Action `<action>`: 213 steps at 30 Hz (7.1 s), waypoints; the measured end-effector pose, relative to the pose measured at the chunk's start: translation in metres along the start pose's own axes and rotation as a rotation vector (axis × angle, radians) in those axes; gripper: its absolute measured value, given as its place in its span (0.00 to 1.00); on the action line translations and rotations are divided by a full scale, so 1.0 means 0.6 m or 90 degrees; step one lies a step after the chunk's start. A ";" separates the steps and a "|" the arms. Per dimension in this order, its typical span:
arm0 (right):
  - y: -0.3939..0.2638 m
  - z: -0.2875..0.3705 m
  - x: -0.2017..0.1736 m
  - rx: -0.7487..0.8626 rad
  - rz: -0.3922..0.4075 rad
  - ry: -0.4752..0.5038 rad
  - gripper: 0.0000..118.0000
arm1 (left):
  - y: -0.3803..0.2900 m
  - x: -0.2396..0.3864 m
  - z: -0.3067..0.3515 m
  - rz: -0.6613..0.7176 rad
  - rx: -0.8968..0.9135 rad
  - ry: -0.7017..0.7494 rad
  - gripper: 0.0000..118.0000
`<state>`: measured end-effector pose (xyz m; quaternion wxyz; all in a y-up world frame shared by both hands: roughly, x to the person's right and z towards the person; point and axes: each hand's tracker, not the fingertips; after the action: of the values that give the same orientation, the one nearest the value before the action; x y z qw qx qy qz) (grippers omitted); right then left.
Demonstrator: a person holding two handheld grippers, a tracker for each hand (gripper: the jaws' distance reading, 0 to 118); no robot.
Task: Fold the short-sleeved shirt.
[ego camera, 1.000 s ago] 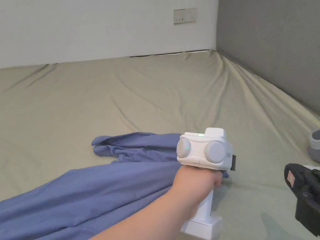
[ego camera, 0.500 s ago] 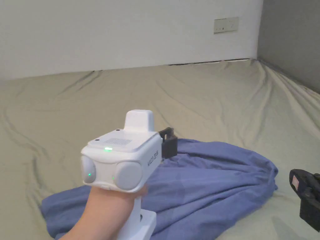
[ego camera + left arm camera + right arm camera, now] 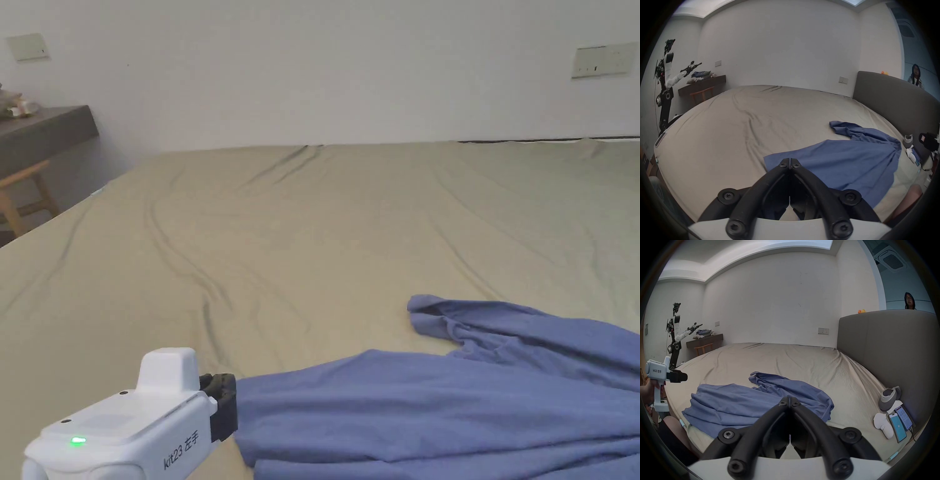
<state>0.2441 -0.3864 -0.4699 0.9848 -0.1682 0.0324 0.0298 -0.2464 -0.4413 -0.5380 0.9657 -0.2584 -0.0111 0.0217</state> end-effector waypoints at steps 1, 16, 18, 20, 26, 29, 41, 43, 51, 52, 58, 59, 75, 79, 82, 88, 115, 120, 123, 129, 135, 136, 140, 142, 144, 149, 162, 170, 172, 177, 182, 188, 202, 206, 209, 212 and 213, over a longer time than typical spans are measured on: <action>-0.001 -0.002 -0.001 -0.002 0.002 -0.002 0.00 | 0.004 -0.002 -0.019 0.004 0.000 0.010 0.06; -0.013 -0.003 0.020 -0.034 0.020 -0.040 0.00 | -0.009 0.015 -0.245 0.011 -0.150 0.039 0.01; -0.018 -0.008 0.025 -0.040 0.019 -0.048 0.00 | -0.011 0.037 -0.229 -0.034 -0.157 0.084 0.01; -0.020 -0.025 0.041 -0.043 0.015 -0.053 0.00 | -0.003 0.034 -0.212 -0.026 -0.141 0.019 0.01; -0.035 -0.085 0.096 -0.077 0.018 -0.051 0.48 | 0.057 0.011 -0.116 0.031 -0.045 -0.003 0.01; -0.046 -0.177 0.147 -0.155 -0.035 -0.050 0.99 | 0.077 0.007 -0.093 0.054 -0.025 -0.011 0.01; -0.070 -0.302 0.197 -0.208 -0.170 -0.045 0.04 | 0.071 0.015 -0.072 0.017 -0.041 -0.018 0.01; -0.047 -0.269 0.190 -0.190 -0.145 -0.041 0.04 | 0.087 0.008 -0.050 0.035 -0.029 -0.026 0.01; 0.154 -0.105 0.156 -0.024 -0.045 -0.008 0.04 | 0.235 -0.024 0.101 0.002 0.117 -0.002 0.01; 0.183 -0.087 0.152 -0.010 -0.029 -0.011 0.04 | 0.261 -0.031 0.122 0.012 0.134 0.005 0.01; 0.326 -0.024 0.156 0.072 0.029 -0.041 0.04 | 0.398 -0.050 0.189 0.012 0.208 0.029 0.01; 0.347 -0.023 0.158 0.093 0.048 -0.046 0.04 | 0.417 -0.047 0.193 0.009 0.214 0.031 0.01; 0.632 -0.262 0.158 0.153 0.049 -0.157 0.04 | 0.719 0.000 -0.031 -0.019 0.279 0.108 0.01; 0.668 -0.345 0.153 0.165 0.050 -0.168 0.04 | 0.769 0.013 -0.107 -0.044 0.288 0.131 0.01; 0.671 -0.417 0.149 0.167 0.054 -0.171 0.04 | 0.786 0.017 -0.164 -0.060 0.303 0.144 0.01; 0.607 -0.551 0.129 0.137 0.065 -0.171 0.04 | 0.745 -0.002 -0.296 0.015 0.276 0.130 0.01; 0.027 -0.231 0.078 -0.077 0.081 -0.078 0.04 | 0.088 -0.036 -0.100 0.052 -0.009 0.023 0.01; -0.042 -0.083 0.070 -0.115 0.078 -0.052 0.04 | 0.014 -0.066 0.021 0.038 -0.020 0.011 0.01; -0.087 -0.028 0.078 -0.156 0.082 -0.029 0.04 | -0.022 -0.079 0.071 0.024 -0.035 0.008 0.01; -0.141 0.019 0.076 -0.186 0.094 -0.026 0.09 | -0.080 -0.093 0.089 0.001 -0.085 0.001 0.05; -0.152 0.021 0.113 -0.185 0.041 -0.042 0.90 | -0.102 -0.082 0.098 -0.030 -0.102 0.006 0.95; -0.144 0.036 0.121 -0.156 0.020 -0.053 0.93 | -0.097 -0.083 0.112 -0.025 -0.096 0.007 1.00; -0.107 0.101 0.124 -0.031 0.007 -0.059 0.83 | -0.072 -0.074 0.190 -0.031 0.002 -0.019 0.81; -0.092 0.127 0.112 0.019 0.021 -0.046 0.31 | -0.064 -0.067 0.235 -0.020 0.045 -0.011 0.11; -0.069 0.153 0.063 0.041 0.064 -0.046 0.01 | -0.065 -0.066 0.251 -0.009 0.048 0.001 0.00; -0.054 0.156 0.023 0.016 0.015 0.023 0.00 | -0.088 -0.068 0.243 -0.032 0.013 -0.026 0.00; -0.050 0.129 -0.029 -0.023 0.068 0.064 0.00 | -0.161 -0.100 0.028 0.002 -0.187 0.000 0.01; -0.033 0.046 -0.026 -0.056 0.091 0.070 0.00 | -0.145 -0.095 0.090 -0.016 -0.121 -0.048 0.01; -0.015 -0.016 -0.024 -0.097 0.084 0.089 0.03 | -0.141 -0.097 0.099 -0.010 -0.110 -0.055 0.01; 0.018 -0.294 0.047 -0.190 0.030 0.095 0.79 | -0.116 -0.082 0.108 0.004 -0.115 -0.067 0.01; 0.005 -0.505 0.062 -0.275 -0.012 0.024 0.74 | -0.108 -0.072 0.089 0.013 -0.141 -0.064 0.01; -0.046 -0.517 0.075 -0.287 -0.010 0.056 0.02 | -0.102 -0.072 0.077 0.015 -0.158 -0.063 0.01; 0.193 -0.174 0.073 -0.015 0.021 0.009 0.02 | 0.069 -0.083 0.165 -0.001 0.031 -0.076 0.01; 0.305 -0.042 0.125 0.085 0.026 -0.032 0.02 | 0.176 -0.075 0.207 0.031 0.105 -0.096 0.01; 0.376 0.037 0.157 0.139 0.033 -0.069 0.02 | 0.252 -0.055 0.227 -0.007 0.153 -0.092 0.01; 0.446 0.102 0.190 0.188 0.028 -0.092 0.02 | 0.333 -0.030 0.257 -0.025 0.200 -0.097 0.01; 0.469 0.122 0.196 0.209 0.025 -0.106 0.02 | 0.354 -0.022 0.263 -0.025 0.212 -0.100 0.01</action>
<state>0.3454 -0.0913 -0.5027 0.9975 -0.0012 -0.0412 0.0572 -0.2727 -0.1795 -0.5079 0.9915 -0.0922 -0.0881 0.0246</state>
